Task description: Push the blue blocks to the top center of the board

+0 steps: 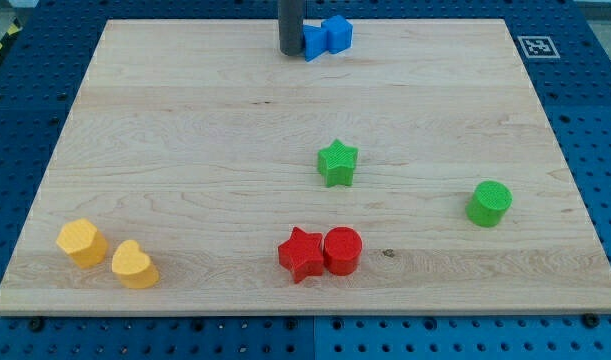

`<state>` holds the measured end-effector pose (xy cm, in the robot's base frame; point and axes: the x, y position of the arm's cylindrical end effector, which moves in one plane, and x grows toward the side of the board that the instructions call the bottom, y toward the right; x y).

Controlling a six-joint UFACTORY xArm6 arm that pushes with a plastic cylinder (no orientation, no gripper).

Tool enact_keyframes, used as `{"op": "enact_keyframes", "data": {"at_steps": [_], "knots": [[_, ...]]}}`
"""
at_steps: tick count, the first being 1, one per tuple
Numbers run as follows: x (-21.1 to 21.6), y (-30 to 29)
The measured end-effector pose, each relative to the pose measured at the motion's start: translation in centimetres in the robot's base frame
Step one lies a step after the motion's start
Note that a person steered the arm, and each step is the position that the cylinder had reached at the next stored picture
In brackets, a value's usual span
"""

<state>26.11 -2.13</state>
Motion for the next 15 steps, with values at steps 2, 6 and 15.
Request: {"op": "enact_keyframes", "data": {"at_steps": [2, 6, 15], "knots": [[3.9, 6.1], [1.6, 5.4], [-1.5, 16.6]]}}
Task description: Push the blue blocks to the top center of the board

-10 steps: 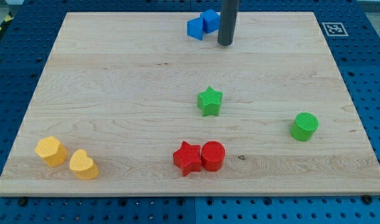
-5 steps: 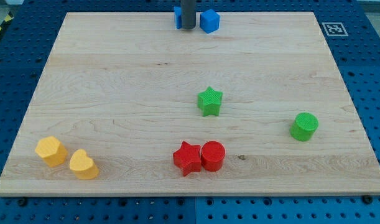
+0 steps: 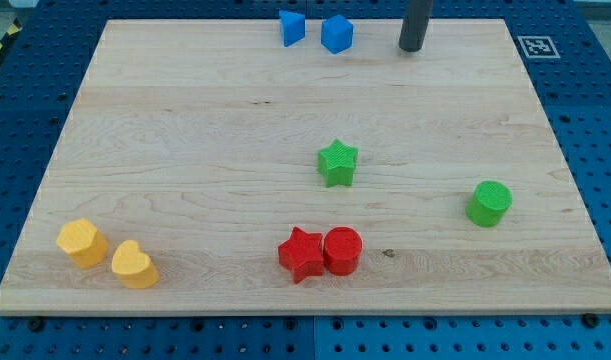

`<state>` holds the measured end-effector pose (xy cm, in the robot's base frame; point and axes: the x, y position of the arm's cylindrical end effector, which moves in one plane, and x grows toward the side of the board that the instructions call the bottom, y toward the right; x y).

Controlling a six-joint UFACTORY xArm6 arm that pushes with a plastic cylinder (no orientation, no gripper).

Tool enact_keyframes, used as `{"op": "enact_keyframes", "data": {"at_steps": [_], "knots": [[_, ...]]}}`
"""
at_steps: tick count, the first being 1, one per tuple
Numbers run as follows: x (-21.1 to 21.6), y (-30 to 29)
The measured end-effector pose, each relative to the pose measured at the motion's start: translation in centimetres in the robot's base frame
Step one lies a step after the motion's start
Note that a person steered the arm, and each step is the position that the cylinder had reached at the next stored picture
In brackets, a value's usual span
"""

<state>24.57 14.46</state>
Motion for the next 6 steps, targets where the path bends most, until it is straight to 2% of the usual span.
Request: {"op": "enact_keyframes", "data": {"at_steps": [2, 4, 6], "knots": [[-0.2, -0.3], [-0.2, -4.8], [-0.2, -6.6]]}}
